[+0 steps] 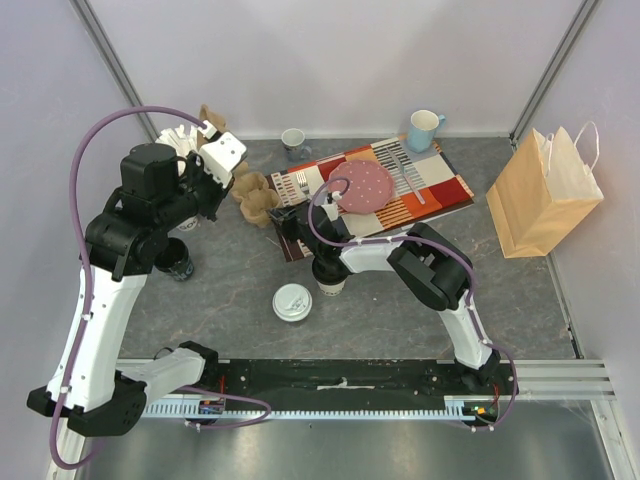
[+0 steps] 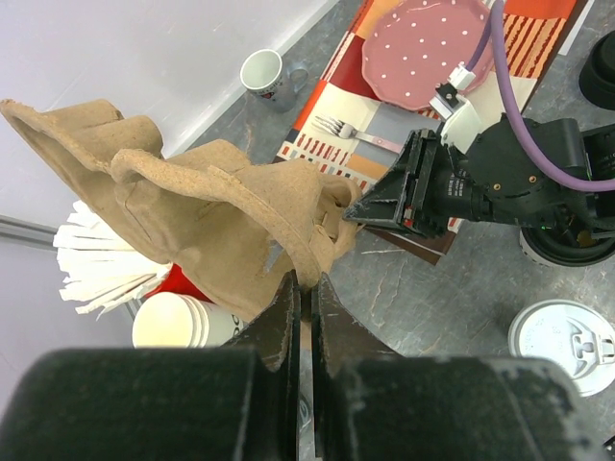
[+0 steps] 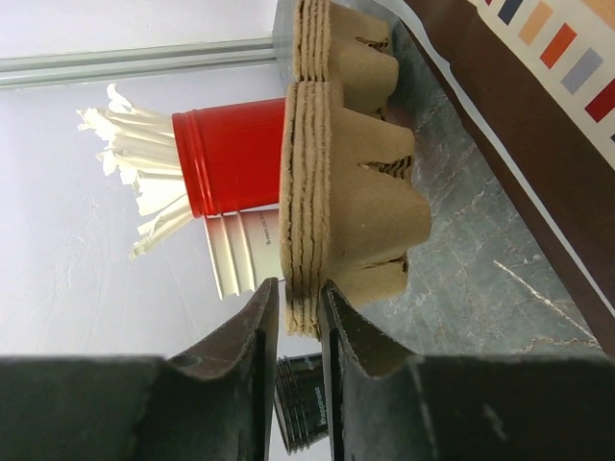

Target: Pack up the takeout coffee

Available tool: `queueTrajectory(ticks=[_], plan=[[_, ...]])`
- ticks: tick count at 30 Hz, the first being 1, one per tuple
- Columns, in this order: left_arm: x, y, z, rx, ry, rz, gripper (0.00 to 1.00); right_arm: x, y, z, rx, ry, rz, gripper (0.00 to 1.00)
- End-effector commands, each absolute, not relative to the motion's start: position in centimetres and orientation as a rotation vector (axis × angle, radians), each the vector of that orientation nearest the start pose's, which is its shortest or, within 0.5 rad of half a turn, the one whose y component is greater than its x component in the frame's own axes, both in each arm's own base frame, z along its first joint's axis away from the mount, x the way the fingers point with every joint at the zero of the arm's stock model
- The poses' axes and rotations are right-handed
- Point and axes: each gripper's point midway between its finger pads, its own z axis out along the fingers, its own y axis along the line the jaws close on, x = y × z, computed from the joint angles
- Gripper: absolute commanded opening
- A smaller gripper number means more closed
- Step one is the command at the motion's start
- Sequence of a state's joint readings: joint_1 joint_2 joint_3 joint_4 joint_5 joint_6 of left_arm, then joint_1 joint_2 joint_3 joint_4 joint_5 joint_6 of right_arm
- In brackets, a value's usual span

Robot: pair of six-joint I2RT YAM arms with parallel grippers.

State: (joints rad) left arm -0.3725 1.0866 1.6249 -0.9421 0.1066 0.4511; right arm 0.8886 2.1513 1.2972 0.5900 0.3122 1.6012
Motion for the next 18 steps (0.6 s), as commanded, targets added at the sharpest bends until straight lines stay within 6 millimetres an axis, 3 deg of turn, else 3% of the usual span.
queueTrajectory(ticks=[1,4,9,11,12,18], plan=[[27.2,-10.8,41.5,0.857,1.701,-0.042,0.02,39.6,47.3,16.1,0.956,1.781,1.507,0.42],[27.1,-10.7,41.6,0.857,1.701,-0.04,0.02,39.5,47.6,16.3,0.942,1.795,1.513,0.57],[27.0,-10.7,41.4,0.865,1.703,-0.043,0.02,39.5,47.6,16.5,0.943,1.797,1.509,0.67],[26.9,-10.8,41.1,0.869,1.71,-0.046,0.02,39.5,47.5,16.8,0.937,1.8,1.5,0.78],[26.9,-10.8,41.1,0.871,1.71,-0.048,0.02,39.3,47.6,17.2,0.933,1.802,1.502,0.96],[26.9,-10.9,41.1,0.873,1.711,-0.049,0.02,38.8,48.3,19.4,0.882,1.804,1.509,0.98]])
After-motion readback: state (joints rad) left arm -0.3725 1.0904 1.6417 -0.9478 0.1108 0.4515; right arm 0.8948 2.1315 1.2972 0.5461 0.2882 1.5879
